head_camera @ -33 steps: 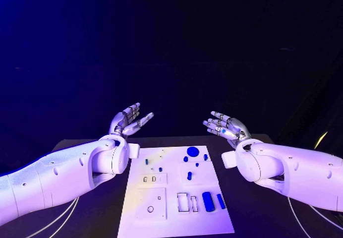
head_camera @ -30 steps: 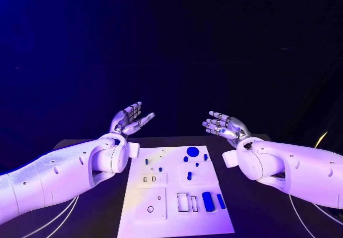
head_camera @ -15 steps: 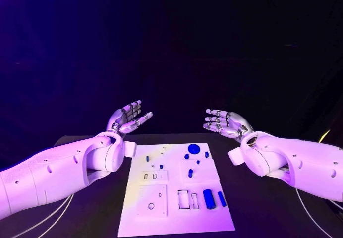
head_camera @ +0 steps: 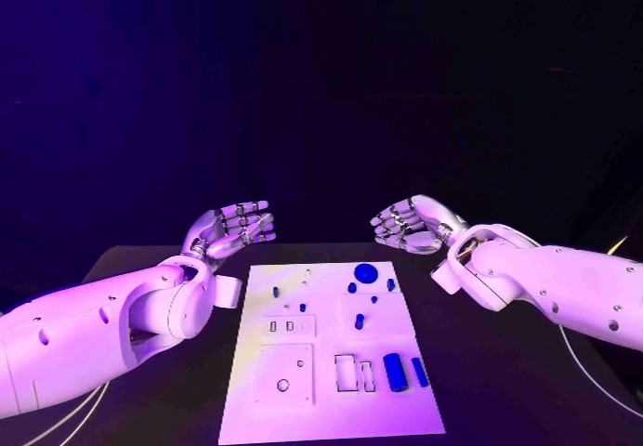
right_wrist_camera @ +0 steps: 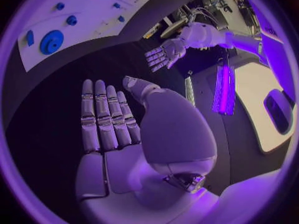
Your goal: Assemble the parts on the task board
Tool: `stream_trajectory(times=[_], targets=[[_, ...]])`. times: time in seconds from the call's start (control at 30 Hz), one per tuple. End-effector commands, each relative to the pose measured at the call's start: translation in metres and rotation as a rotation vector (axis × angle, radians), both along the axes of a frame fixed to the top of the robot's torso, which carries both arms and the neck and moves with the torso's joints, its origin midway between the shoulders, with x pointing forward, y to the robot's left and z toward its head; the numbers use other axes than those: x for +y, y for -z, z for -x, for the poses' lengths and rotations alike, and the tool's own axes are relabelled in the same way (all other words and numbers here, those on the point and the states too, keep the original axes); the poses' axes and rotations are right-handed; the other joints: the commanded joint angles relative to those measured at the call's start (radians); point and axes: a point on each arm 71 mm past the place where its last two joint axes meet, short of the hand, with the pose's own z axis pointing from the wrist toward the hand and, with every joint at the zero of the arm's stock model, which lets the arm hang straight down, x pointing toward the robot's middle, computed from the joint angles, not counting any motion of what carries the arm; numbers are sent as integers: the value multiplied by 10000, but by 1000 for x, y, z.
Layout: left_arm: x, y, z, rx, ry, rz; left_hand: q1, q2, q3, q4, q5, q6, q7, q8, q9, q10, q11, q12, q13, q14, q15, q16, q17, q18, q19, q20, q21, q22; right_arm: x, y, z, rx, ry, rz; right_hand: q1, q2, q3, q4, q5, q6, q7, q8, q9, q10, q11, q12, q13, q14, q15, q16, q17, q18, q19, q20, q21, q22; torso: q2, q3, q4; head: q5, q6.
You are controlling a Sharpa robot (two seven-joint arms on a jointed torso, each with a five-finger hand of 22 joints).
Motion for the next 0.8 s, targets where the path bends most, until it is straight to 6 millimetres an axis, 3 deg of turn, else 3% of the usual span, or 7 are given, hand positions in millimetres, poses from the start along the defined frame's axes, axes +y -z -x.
stream_trajectory(times=[0.03, 0.23, 0.3, 0.47, 0.57, 0.63, 0.8], targets=[[-4, -6, 9, -68, 656, 205, -55, 55, 177, -53, -34, 491, 758, 227, 90, 411, -118, 31, 11, 583, -176, 269, 318, 226, 569, -147, 366, 129, 10, 1, 1, -666, -840, 2795, 102, -138, -3, -8, -81, 316, -120, 114, 31, 475, -178, -49, 14, 718, -269, 318, 273, 119, 577, -276, 446, 211, 301, -6, 115, -21, 57], [-4, -13, 27, -34, 1028, 371, -26, -69, 812, -326, 10, 586, 652, 354, 97, 806, -247, -84, 29, 1111, -376, 532, 943, 203, 1123, -402, 909, 348, 20, -5, -1, -1466, -1163, 4486, 276, -214, -459, -101, -179, 868, -452, 171, 34, 1152, -611, -112, 16, 3085, -1017, 1746, 1488, 93, 2159, -1118, 2505, 1404, 620, -21, 185, -14, 109], [-5, -16, 32, -45, 1176, 446, -150, -163, 1006, -456, -9, 727, 603, 457, 141, 1185, -347, -7, 88, 1492, -513, 826, 1352, 195, 1378, -550, 1278, 532, 23, -6, 0, -1733, -1146, 4995, 192, -313, -419, 18, -260, 994, -531, 141, 52, 1354, -720, -123, 32, 3545, -1146, 2425, 2122, 89, 2353, -1252, 3084, 1797, 712, -42, 228, -41, 123], [-7, -23, 40, -103, 1434, 598, -358, -313, 1376, -813, -25, 983, 488, 698, 284, 1751, -520, 188, 214, 1722, -721, 1713, 2252, 166, 1538, -792, 2149, 1047, 28, -7, 0, -2213, -1019, 5918, 96, -648, 25, 435, -364, 1072, -596, 9, 198, 1480, -787, -128, 52, 3602, -1181, 4538, 4003, 91, 2420, -1351, 4254, 2734, 883, -62, 302, -99, 188], [-7, -25, 43, -98, 1502, 654, -583, -400, 1639, -1005, -42, 990, 472, 767, 353, 1866, -541, 199, 270, 1381, -745, 2358, 2882, 128, 1219, -851, 2754, 1466, 31, -7, -1, -2390, -928, 6310, 80, -832, 203, 609, -375, 1010, -613, -44, 314, 1421, -792, -126, 55, 3663, -1156, 6420, 5657, -234, 3075, -1364, 6383, 5315, 960, -67, 324, -132, 199], [-7, -26, 44, -95, 1539, 692, -667, -419, 1676, -1027, -54, 985, 474, 782, 370, 1878, -541, 198, 284, 1316, -746, 2510, 3019, 129, 1136, -849, 2898, 1566, 33, -6, -2, -2460, -866, 6518, 71, -881, 276, 693, -377, 979, -615, -58, 379, 1389, -778, -128, 54, 3653, -1155, 7241, 6424, -353, 3253, -1345, 7120, 6240, 1023, -70, 355, -171, 219], [-8, -29, 46, -99, 1623, 778, -780, -443, 1696, -1059, -62, 946, 493, 788, 390, 1772, -512, 142, 281, 1142, -717, 2672, 3180, 123, 992, -827, 3072, 1690, 36, -2, -4, -2470, -779, 6880, 39, -964, 327, 801, -381, 871, -642, -101, 461, 1194, -748, -131, 31, 3685, -1087, 8151, 7244, -471, 3393, -1321, 7882, 7216, 1127, -76, 411, -181, 208]])
